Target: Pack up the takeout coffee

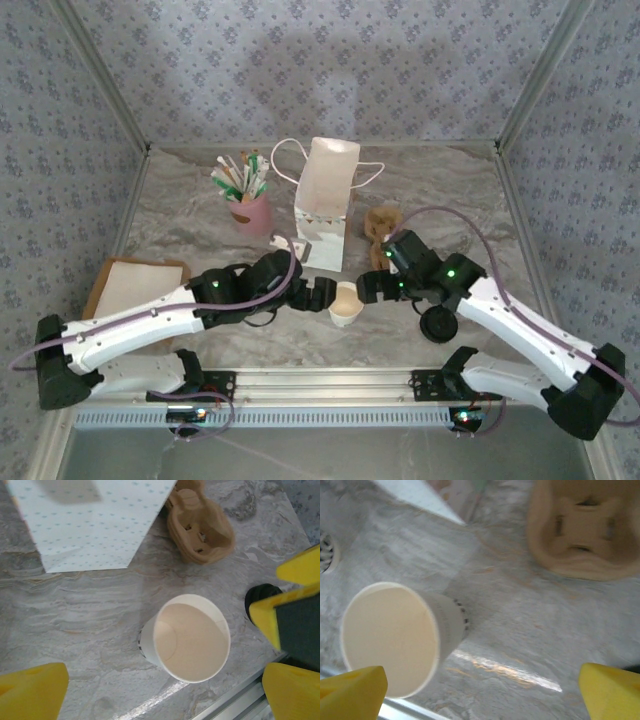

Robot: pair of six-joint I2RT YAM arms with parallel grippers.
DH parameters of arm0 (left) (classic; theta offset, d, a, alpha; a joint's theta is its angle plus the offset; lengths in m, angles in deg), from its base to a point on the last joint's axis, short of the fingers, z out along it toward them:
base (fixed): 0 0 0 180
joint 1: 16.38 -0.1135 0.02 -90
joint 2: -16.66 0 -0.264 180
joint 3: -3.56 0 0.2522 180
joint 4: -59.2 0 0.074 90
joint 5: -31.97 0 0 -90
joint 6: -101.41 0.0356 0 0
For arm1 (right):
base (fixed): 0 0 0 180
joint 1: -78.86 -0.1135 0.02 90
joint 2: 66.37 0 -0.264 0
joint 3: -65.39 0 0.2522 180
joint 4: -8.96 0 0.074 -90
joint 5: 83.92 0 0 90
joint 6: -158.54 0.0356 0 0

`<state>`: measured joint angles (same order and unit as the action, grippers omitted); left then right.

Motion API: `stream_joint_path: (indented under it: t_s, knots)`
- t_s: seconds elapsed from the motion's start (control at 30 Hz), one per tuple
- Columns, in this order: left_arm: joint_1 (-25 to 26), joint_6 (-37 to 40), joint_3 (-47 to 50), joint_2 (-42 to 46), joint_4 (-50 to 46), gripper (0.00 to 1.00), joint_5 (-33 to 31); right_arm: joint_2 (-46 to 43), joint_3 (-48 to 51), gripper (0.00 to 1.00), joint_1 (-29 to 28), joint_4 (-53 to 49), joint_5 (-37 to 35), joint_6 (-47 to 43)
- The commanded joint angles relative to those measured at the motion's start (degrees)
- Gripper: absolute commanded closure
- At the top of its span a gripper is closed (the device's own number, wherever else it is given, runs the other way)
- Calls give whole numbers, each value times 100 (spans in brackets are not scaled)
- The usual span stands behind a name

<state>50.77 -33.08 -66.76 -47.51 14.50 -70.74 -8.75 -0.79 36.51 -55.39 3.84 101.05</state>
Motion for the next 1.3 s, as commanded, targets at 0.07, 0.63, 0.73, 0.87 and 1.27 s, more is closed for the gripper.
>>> stream_joint_path:
  t_s: [0.07, 0.63, 0.73, 0.87, 1.27]
  knots:
    - [265, 379, -446, -477, 267, 1, -87, -450, 102, 0, 510, -936, -766, 799]
    - [535, 591, -762, -1072, 374, 0, -59, -1026, 1475, 2, 2608, -649, -342, 1679]
    - [534, 591, -714, -1029, 386, 1, -57, -990, 1729, 4, 2782, -450, -122, 1743]
    - [528, 600, -688, -993, 391, 1, -100, -936, 2008, 5, 2942, -257, 77, 1810]
    - [534, 586, -668, -1019, 425, 1, -112, -862, 2360, 4, 2956, 407, 373, 2094]
